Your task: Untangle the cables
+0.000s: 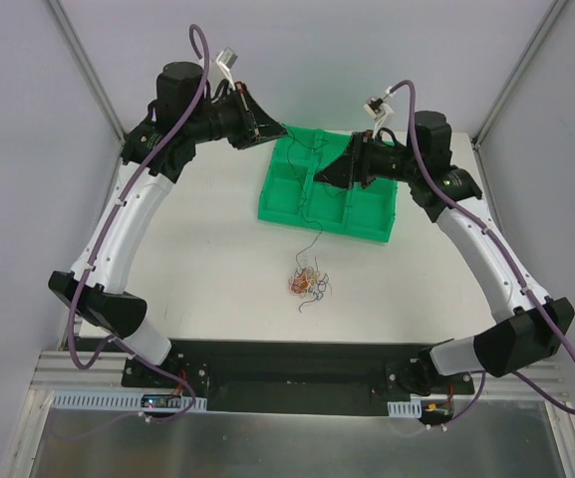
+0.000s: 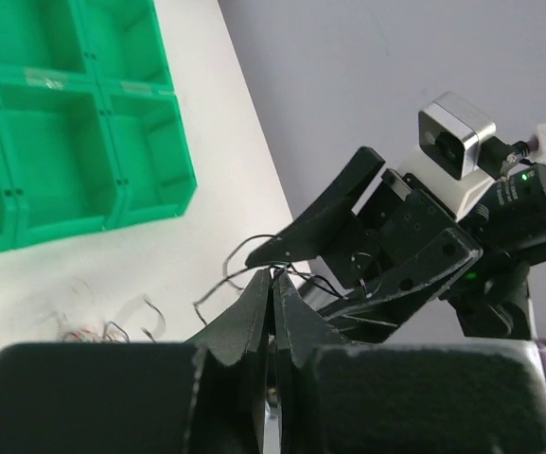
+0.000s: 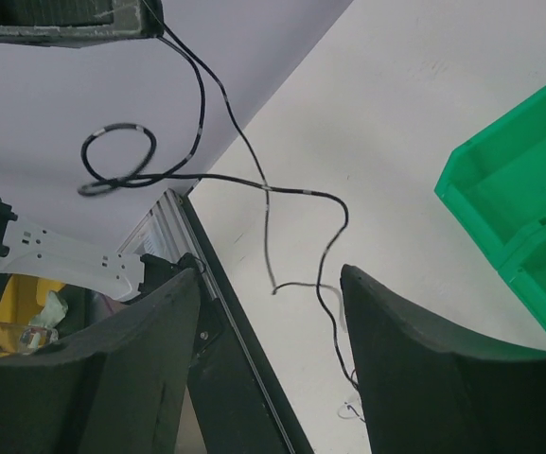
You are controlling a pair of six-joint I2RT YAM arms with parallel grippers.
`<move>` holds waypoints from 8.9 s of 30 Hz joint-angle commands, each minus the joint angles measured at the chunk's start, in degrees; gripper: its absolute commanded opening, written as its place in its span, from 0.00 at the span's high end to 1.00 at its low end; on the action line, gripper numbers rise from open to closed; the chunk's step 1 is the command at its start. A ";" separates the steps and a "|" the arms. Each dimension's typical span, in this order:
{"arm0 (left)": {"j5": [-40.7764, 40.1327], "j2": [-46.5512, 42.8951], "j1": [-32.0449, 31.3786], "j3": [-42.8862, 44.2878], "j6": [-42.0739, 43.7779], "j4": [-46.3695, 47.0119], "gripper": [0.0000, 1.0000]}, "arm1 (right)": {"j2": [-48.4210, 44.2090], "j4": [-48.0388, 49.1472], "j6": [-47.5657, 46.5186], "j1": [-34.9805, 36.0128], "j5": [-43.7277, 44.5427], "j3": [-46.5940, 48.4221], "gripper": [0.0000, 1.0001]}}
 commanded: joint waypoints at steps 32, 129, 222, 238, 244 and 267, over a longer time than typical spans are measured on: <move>14.81 2.91 0.43 1.60 -6.70 2.22 1.00 | -9.00 7.30 -3.61 0.30 -2.02 -5.17 0.83; 18.49 3.61 -2.12 10.56 1.56 6.80 1.00 | -9.19 28.94 28.65 3.73 2.64 -4.31 0.07; 0.11 -15.38 8.52 -9.75 10.44 -15.53 0.24 | 17.61 18.46 1.29 -15.52 29.97 -3.60 1.00; 0.64 -14.85 8.52 -7.63 10.35 -17.20 0.26 | 29.65 2.41 11.24 -13.23 43.95 2.01 1.00; -1.02 -17.57 8.52 -11.93 10.35 -17.20 0.25 | 28.09 -3.34 7.73 -10.95 48.35 0.54 1.00; 1.52 -13.88 8.43 -10.97 8.59 -16.94 0.26 | 32.83 -11.25 5.09 -9.72 47.65 5.62 0.80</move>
